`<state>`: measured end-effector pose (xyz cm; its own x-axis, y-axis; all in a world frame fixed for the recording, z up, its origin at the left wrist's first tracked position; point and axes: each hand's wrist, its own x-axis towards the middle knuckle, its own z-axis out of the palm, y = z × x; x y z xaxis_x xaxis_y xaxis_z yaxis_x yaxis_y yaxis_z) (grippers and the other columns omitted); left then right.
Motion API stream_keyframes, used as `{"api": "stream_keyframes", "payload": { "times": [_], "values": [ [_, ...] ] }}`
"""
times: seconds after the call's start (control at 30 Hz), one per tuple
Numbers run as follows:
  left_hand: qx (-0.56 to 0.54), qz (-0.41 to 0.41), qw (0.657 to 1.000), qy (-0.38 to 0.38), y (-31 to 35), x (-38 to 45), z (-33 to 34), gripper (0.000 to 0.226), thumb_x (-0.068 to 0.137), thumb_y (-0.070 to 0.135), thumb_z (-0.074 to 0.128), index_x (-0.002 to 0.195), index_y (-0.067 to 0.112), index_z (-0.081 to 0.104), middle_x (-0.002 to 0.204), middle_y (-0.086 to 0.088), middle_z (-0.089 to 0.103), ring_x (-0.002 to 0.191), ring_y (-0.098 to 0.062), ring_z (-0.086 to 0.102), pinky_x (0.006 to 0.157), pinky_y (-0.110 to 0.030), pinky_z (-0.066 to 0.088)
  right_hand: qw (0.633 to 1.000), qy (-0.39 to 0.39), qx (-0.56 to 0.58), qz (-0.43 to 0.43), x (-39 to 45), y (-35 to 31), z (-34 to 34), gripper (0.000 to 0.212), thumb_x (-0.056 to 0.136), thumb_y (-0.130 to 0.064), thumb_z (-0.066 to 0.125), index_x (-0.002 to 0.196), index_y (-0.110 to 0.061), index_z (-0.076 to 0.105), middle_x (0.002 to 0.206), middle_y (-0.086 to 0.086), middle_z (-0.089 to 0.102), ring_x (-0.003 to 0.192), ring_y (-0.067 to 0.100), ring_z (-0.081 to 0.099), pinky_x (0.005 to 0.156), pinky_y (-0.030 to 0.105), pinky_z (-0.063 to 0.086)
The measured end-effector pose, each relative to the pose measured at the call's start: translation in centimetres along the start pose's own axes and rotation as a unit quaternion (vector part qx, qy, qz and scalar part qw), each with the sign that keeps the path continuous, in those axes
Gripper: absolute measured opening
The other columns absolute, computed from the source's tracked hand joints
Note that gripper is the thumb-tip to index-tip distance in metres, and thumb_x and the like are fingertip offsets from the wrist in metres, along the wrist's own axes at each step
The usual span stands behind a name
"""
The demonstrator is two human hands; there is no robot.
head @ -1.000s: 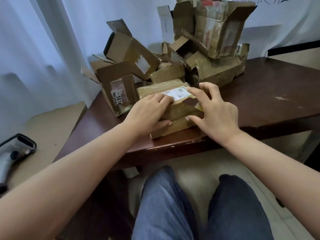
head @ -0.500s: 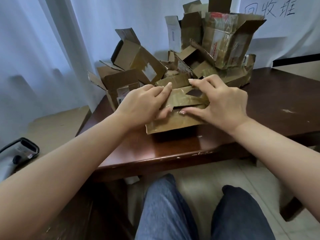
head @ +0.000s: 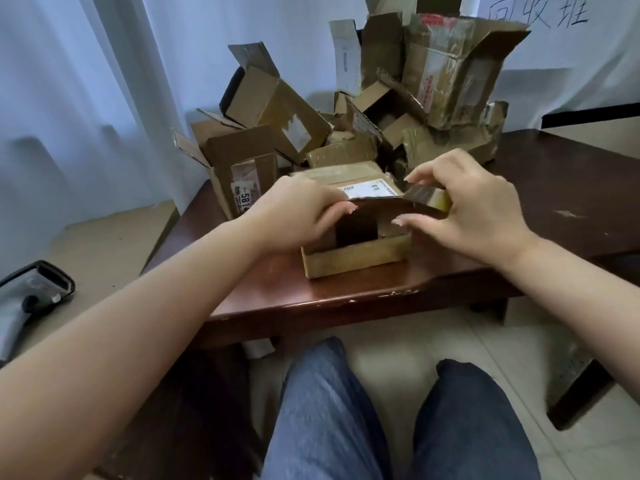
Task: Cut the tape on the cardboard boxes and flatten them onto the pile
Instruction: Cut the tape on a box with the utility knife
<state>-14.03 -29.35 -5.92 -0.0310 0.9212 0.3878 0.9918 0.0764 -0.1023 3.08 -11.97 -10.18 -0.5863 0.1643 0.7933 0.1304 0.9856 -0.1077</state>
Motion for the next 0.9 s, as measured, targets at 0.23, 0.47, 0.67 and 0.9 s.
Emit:
{"api": "stream_keyframes", "payload": {
  "times": [0.23, 0.47, 0.67, 0.9],
  "values": [
    [-0.125, -0.076, 0.989, 0.019, -1.3, 0.7, 0.3, 0.037, 0.099, 0.038, 0.048, 0.088, 0.010, 0.071, 0.064, -0.008, 0.061, 0.059, -0.017, 0.054, 0.059, -0.028, 0.042, 0.988, 0.088, 0.001, -0.130, -1.5, -2.3, 0.3, 0.016, 0.090, -0.021, 0.062, 0.096, -0.011, 0.072, 0.102, 0.005, 0.067, 0.065, 0.021, 0.065, 0.047, 0.032, 0.050],
    [-0.148, -0.101, 0.983, 0.048, -1.4, 0.5, 0.7, 0.038, 0.092, 0.049, 0.044, 0.108, 0.029, 0.072, 0.083, 0.002, 0.073, 0.081, -0.015, 0.066, 0.079, -0.038, 0.052, 0.961, -0.264, -0.074, -0.025, -1.5, -5.4, 4.3, 0.039, 0.094, -0.044, 0.045, 0.131, -0.034, 0.049, 0.131, -0.010, 0.057, 0.110, 0.024, 0.060, 0.080, 0.035, 0.048],
    [-0.116, -0.092, 0.986, 0.076, -1.4, 0.1, 1.4, 0.042, 0.093, 0.050, 0.040, 0.107, 0.025, 0.072, 0.081, 0.002, 0.072, 0.075, -0.015, 0.065, 0.075, -0.036, 0.052, 0.957, -0.273, -0.074, -0.061, -6.5, -6.3, 4.5, 0.056, 0.071, -0.030, 0.065, 0.127, -0.025, 0.061, 0.128, -0.007, 0.062, 0.071, 0.020, 0.071, 0.050, 0.026, 0.045],
    [-0.231, -0.155, 0.924, 0.264, 0.0, -2.1, 3.8, 0.038, 0.080, 0.047, 0.072, 0.098, 0.015, 0.059, 0.083, 0.012, 0.063, 0.079, -0.003, 0.063, 0.073, -0.021, 0.052, 0.963, 0.032, 0.093, 0.250, -4.1, -5.1, 2.9, 0.046, 0.077, -0.044, 0.075, 0.105, -0.017, 0.051, 0.088, -0.008, 0.057, 0.073, 0.013, 0.055, 0.063, 0.030, 0.042]
  ]
}}
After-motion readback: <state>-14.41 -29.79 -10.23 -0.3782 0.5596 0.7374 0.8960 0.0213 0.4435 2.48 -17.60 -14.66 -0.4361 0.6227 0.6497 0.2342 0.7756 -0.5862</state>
